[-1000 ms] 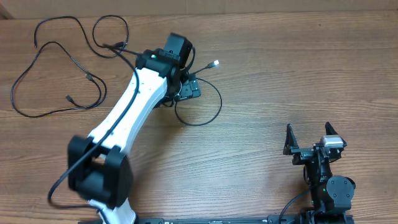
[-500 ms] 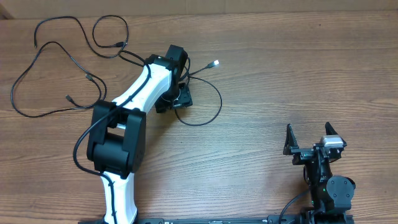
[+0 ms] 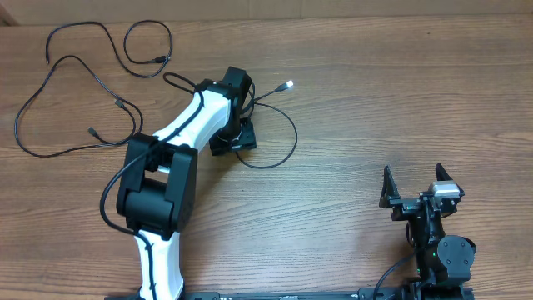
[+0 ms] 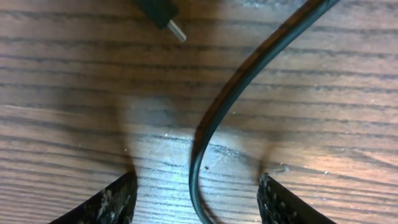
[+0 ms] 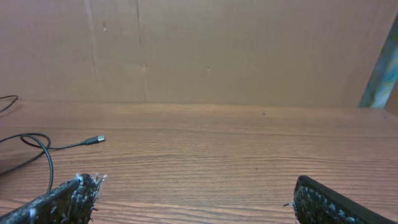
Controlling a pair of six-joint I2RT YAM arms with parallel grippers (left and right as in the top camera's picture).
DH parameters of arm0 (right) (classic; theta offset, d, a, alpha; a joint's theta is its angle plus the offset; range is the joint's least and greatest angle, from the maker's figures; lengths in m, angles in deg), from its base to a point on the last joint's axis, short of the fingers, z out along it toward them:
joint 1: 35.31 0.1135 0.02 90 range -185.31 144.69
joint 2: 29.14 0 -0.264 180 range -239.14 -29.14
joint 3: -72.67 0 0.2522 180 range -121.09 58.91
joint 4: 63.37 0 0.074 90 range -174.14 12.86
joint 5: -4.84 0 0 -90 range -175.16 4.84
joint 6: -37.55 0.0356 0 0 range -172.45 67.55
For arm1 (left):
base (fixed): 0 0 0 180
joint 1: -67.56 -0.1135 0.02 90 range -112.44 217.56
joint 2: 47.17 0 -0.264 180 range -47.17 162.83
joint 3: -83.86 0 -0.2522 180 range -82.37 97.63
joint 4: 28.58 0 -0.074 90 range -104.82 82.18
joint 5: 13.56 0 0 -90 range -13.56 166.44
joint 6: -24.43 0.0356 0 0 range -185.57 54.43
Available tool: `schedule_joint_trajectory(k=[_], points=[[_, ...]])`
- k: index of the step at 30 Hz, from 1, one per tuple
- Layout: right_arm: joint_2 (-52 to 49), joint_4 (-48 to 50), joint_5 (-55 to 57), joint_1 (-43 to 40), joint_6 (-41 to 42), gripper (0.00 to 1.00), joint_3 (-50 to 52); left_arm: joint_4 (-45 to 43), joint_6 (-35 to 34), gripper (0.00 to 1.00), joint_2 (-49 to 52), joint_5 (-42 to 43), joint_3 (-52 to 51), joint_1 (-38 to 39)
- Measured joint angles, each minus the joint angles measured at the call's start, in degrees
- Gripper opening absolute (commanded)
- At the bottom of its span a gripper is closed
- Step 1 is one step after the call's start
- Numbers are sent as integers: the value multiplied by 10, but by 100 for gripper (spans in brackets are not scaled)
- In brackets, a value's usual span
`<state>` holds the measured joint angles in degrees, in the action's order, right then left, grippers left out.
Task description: Untangle cables
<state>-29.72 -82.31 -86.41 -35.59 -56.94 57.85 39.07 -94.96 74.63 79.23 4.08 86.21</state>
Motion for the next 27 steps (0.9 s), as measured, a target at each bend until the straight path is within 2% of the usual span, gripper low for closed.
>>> schedule_joint_trajectory(k=[2,5,9,12,21,27], points=[[0,0,0,0,0,100,0,-20,0,60,-10,0,-17,0],[0,0,0,0,0,100,0,-45,1,43,-23,-5,-39,0],[0,0,0,0,0,100,0,-72,2,44,-34,-13,-61,0],[0,0,0,0,0,100,0,-85,3,35,-40,-16,-71,1],[0,0,0,0,0,100,0,-86,5,38,-41,-36,-73,10],[0,0,0,0,0,100,0,-85,12,45,-40,-50,-73,20]])
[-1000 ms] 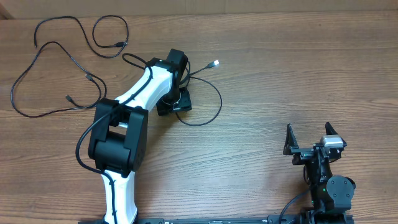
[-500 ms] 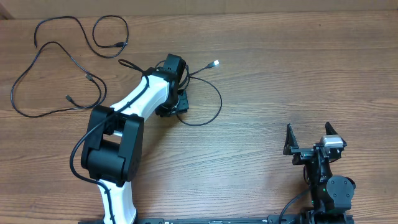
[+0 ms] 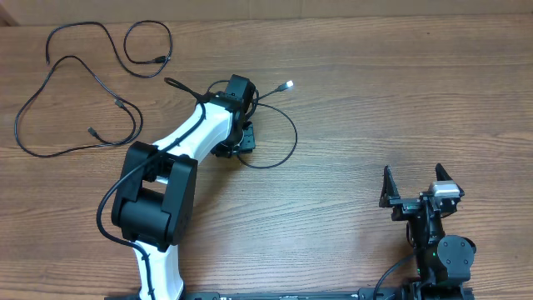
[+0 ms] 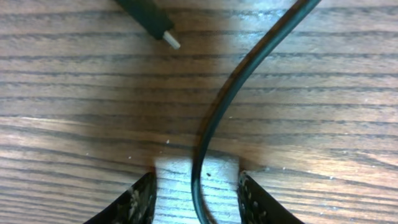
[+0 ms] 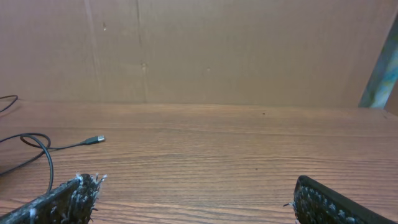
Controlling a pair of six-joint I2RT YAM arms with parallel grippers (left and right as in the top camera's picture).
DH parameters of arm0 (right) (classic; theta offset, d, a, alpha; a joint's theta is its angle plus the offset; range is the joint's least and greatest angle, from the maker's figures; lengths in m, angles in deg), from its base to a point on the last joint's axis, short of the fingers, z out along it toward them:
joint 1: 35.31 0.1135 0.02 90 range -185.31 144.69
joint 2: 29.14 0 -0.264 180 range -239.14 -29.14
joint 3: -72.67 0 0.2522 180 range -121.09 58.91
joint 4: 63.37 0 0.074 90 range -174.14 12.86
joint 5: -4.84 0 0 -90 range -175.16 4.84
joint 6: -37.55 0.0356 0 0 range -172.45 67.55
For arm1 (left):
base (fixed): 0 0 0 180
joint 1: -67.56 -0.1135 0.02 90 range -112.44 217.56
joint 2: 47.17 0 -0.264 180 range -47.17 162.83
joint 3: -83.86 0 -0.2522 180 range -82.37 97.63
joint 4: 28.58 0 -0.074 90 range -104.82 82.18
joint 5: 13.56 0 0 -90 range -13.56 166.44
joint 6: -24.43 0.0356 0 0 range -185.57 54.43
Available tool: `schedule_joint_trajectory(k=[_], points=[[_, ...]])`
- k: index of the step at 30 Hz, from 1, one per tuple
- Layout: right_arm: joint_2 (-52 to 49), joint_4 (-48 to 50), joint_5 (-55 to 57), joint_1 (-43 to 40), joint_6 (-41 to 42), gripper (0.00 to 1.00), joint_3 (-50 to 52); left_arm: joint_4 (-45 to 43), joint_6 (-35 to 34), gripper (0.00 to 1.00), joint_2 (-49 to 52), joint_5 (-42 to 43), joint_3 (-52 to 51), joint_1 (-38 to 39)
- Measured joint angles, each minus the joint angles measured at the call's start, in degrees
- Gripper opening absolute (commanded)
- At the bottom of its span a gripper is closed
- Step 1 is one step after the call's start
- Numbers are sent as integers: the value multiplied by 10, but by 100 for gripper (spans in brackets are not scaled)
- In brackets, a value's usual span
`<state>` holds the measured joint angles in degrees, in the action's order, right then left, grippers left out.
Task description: Untangle cables
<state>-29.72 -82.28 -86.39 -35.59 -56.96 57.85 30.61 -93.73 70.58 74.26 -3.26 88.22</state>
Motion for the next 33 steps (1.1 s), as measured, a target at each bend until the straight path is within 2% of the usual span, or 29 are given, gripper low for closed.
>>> schedule_joint_trajectory(k=[4,8,11,17,27,33], points=[[0,0,0,0,0,100,0,2,7,39,0,-2,0,3],[0,0,0,0,0,100,0,4,12,39,2,-7,0,2],[0,0,0,0,0,100,0,11,12,34,5,-7,3,2],[0,0,0,0,0,100,0,30,13,4,17,0,14,3],[0,0,0,0,0,100,0,40,17,5,21,5,20,2],[0,0,0,0,0,100,0,84,27,4,26,38,44,0]])
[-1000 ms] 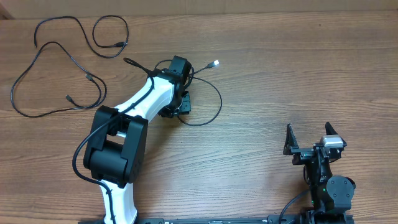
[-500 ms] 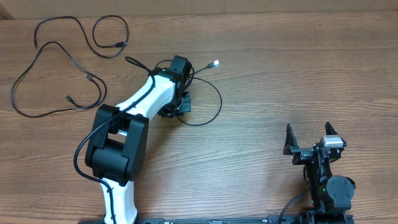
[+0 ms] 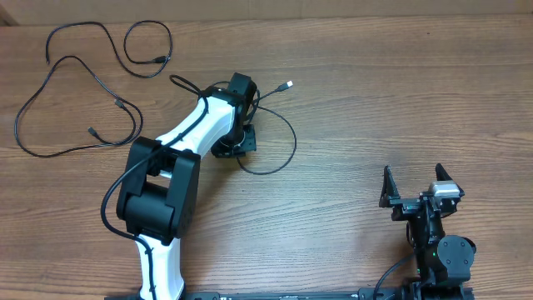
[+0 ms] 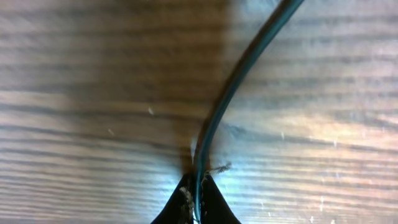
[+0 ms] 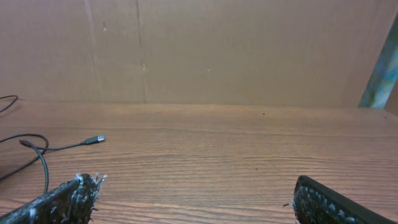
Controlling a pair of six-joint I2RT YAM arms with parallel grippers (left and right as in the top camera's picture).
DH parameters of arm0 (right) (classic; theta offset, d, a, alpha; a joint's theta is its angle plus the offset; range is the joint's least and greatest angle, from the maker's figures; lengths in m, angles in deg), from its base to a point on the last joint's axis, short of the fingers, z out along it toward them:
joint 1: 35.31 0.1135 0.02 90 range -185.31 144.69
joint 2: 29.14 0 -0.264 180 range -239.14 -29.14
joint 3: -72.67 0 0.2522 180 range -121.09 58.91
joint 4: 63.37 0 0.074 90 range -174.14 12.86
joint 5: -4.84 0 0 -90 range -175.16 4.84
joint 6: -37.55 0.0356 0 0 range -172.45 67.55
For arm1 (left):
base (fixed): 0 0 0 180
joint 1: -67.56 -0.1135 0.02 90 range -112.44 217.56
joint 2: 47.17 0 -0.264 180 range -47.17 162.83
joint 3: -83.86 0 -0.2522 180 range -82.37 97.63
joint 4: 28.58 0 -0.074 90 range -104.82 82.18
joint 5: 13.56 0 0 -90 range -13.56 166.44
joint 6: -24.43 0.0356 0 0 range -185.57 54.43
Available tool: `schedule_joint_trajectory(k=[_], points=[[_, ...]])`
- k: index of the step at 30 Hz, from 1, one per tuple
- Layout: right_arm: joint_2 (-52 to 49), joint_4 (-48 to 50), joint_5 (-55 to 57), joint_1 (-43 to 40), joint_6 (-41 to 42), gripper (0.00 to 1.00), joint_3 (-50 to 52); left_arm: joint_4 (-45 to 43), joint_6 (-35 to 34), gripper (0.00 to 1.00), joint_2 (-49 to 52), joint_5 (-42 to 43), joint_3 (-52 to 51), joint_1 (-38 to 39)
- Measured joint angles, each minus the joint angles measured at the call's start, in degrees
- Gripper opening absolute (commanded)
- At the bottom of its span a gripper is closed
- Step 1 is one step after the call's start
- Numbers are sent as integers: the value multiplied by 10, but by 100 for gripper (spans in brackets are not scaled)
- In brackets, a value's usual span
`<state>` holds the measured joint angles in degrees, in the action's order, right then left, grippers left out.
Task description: Untangle cables
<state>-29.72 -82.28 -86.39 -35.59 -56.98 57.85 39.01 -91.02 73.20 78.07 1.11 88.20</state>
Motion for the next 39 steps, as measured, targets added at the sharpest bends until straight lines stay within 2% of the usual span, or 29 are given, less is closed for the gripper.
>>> schedule_joint_trajectory(k=[7,15,18,31,39], points=[[0,0,0,0,0,100,0,-1,2,4,-40,33,-23,6],[0,0,0,0,0,100,0,-14,4,5,-262,44,-26,27],[0,0,0,0,0,100,0,-14,5,5,-311,44,-24,35],[0,0,0,0,0,100,0,-37,5,4,-402,47,-24,87],[0,0,0,0,0,100,0,-69,-2,4,-478,51,-24,90]])
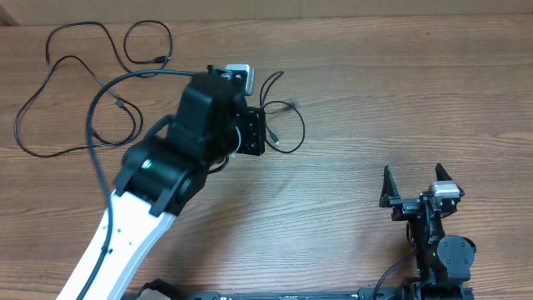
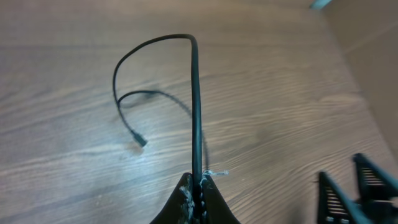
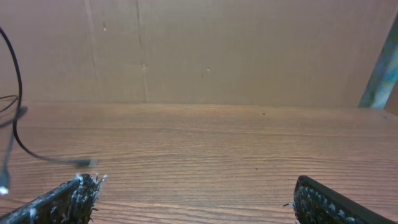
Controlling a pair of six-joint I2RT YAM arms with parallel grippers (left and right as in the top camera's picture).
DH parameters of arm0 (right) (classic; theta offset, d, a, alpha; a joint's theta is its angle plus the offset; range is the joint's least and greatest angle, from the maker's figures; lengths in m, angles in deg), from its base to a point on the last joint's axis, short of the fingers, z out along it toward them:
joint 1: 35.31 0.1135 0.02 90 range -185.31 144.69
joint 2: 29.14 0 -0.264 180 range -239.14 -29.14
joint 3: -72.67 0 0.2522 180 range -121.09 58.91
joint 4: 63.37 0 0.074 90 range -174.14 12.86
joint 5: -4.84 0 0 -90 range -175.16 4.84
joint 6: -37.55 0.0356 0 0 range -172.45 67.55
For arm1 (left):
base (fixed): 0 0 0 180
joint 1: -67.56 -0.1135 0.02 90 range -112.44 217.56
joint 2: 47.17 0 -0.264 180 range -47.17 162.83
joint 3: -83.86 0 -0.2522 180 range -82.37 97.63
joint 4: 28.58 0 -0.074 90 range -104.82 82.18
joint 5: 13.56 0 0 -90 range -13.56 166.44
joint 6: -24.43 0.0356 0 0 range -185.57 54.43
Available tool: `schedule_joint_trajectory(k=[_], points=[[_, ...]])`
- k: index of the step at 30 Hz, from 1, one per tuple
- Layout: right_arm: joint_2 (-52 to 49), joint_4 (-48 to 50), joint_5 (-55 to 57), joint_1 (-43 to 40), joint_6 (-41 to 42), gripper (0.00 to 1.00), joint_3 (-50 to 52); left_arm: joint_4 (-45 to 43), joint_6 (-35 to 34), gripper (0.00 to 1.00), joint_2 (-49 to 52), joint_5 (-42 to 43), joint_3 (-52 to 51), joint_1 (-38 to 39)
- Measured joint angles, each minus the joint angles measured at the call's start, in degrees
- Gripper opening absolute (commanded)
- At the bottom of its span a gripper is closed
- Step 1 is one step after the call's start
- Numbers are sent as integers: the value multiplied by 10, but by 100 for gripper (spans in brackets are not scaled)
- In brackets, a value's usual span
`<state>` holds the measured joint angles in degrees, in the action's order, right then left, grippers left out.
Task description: Untangle cables
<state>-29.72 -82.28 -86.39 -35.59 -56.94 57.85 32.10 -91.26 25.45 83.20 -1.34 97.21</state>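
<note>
A black cable point(image 2: 194, 99) rises from my left gripper point(image 2: 198, 181), which is shut on it and lifted off the table. The cable bends over at the top, loops left and hangs with its small plug point(image 2: 140, 142) free. In the overhead view the left gripper point(image 1: 253, 133) is high above the table's upper middle, with the lifted cable point(image 1: 301, 132) looped to its right. My right gripper point(image 3: 196, 190) stands open and empty at the front right point(image 1: 412, 188). The lifted cable point(image 3: 12, 93) shows at the left edge of its view.
Two more black cables lie on the wooden table point(image 1: 375, 100) at the far left: a long one point(image 1: 18, 125) and a smaller looped one point(image 1: 126, 46). A cardboard wall point(image 3: 199, 50) stands at the back.
My left gripper, shut on the black cable down at the table, has risen high with it. The cable now hangs off the table in a loop. The right arm has not moved.
My left gripper stood open at the table with the black cable between its fingers. Its fingers were then closer together around the cable, then shut on it. Now the cable is held up above the table.
</note>
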Motion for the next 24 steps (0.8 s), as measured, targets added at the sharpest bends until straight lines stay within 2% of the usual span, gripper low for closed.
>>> schedule_joint_trajectory(k=[8,16,24], points=[[0,0,0,0,0,100,0,-5,48,4,-57,65,0,0],[0,0,0,0,0,100,0,-7,110,4,-66,202,0,0],[0,0,0,0,0,100,0,6,113,4,-66,229,0,0]])
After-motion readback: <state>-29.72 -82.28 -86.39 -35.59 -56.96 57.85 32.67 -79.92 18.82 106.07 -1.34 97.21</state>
